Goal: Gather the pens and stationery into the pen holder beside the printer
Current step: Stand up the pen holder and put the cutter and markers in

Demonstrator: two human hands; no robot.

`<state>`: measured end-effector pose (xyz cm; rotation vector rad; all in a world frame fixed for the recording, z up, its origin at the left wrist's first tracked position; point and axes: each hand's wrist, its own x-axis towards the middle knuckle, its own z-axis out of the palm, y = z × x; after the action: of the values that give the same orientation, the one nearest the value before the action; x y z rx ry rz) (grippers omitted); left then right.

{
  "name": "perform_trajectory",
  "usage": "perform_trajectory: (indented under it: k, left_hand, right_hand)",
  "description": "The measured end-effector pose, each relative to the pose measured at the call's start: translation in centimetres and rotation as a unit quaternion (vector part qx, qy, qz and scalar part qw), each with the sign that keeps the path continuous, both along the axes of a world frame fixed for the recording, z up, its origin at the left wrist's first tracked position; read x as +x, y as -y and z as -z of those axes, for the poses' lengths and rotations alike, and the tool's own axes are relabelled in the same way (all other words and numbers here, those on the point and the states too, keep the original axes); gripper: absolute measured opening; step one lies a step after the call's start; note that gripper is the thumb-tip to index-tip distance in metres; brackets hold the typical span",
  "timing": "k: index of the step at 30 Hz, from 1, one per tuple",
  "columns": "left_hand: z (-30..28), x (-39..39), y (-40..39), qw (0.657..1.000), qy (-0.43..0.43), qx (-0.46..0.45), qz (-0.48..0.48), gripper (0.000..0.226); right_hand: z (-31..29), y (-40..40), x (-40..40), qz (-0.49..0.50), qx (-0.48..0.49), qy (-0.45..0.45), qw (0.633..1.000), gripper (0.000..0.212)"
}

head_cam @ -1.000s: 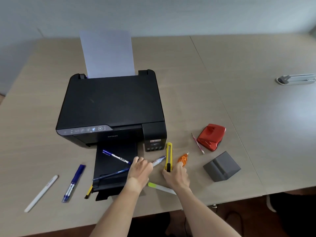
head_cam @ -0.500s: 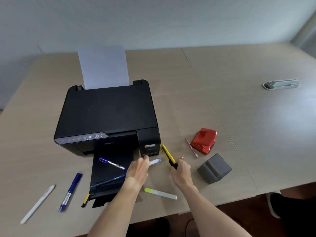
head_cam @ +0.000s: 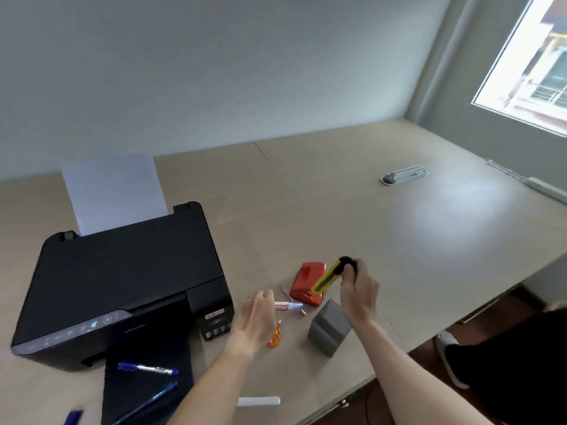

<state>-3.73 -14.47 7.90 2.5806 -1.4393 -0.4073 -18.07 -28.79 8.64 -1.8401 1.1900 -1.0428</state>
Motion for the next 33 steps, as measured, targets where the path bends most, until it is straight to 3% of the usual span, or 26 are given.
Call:
perform_trajectory:
  k: [5,10,17,27,33]
  left_hand:
    - [-1.9,-0.7,4.0,0.996,0.018,-0.062,0.056,0.03]
    - [-1.8,-2.5,6.3,0.992,-0.006,-0.03,0.126,0.025]
    - [0.2,-6.0,7.0,0.989,-0.02,-0.008,0.149,0.029]
    - [3.1,-5.4,5.9,0.991,-0.068,-0.03,0.113,0.045]
    - [5.4,-3.6,3.8,0.998,-0.019,0.016,0.056,0.045]
  right_hand:
    - [-0.6,0.3,-3.6,0.055,-0.016,0.004,0.998,0.02]
    - [2.1,0.0,-5.1,0.031,0.06,-0.062,0.996,0.02]
    - [5.6,-1.4,-6.9,0.0,0.119,-0.125,0.985,0.02]
    - [6.4,-1.6,-7.1,0.006,0.15,-0.14,0.979,0.024]
    - [8.2,-4.6,-8.8,0.057,0.234,-0.243,0.94,0.016]
